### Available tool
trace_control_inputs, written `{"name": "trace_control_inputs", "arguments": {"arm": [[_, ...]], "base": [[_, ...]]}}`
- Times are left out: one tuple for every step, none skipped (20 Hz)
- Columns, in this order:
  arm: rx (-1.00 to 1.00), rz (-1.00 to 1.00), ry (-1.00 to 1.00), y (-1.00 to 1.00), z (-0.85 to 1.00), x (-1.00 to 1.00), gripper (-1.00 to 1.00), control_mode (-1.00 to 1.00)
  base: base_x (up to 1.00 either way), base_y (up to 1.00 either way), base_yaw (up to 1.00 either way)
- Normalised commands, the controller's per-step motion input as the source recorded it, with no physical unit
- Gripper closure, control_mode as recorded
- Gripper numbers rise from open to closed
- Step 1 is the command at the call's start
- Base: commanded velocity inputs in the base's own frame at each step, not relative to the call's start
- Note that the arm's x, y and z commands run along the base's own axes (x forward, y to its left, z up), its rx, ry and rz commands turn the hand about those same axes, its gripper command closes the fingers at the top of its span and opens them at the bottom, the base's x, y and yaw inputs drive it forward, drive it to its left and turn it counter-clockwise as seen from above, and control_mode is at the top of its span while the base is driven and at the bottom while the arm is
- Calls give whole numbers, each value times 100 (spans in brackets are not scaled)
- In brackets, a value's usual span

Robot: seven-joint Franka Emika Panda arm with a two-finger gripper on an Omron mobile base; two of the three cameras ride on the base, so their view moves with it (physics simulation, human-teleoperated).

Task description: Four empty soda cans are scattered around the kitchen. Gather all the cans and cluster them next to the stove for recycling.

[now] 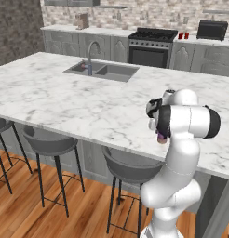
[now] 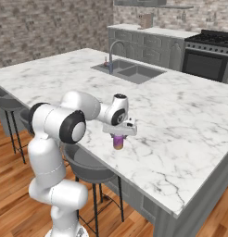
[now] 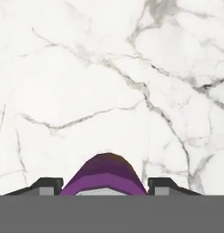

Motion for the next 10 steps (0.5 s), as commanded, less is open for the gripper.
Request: {"name": "trace_control_inputs", "arguments": {"arm": [[1, -8, 8, -5, 24, -51, 100, -100], [3, -8, 5, -7, 27, -61, 100, -100], [2, -7, 3, -7, 27, -62, 100, -100], [3, -7, 3, -8, 27, -63, 100, -100], [3, -7, 2, -8, 27, -64, 100, -100], [1, -8, 0, -6, 26, -64, 100, -100], [0, -8, 0, -4, 25, -64, 100, -100], [0, -7, 0, -3, 24, -63, 100, -100], [0, -7, 0, -1, 22, -63, 100, -100], [0, -6, 0, 0, 20, -60, 100, -100]], "base": [[0, 0, 0], [0, 0, 0], [0, 0, 0], [0, 0, 0], [0, 0, 0], [0, 0, 0], [0, 0, 0], [0, 0, 0], [0, 0, 0], [0, 0, 0]]}}
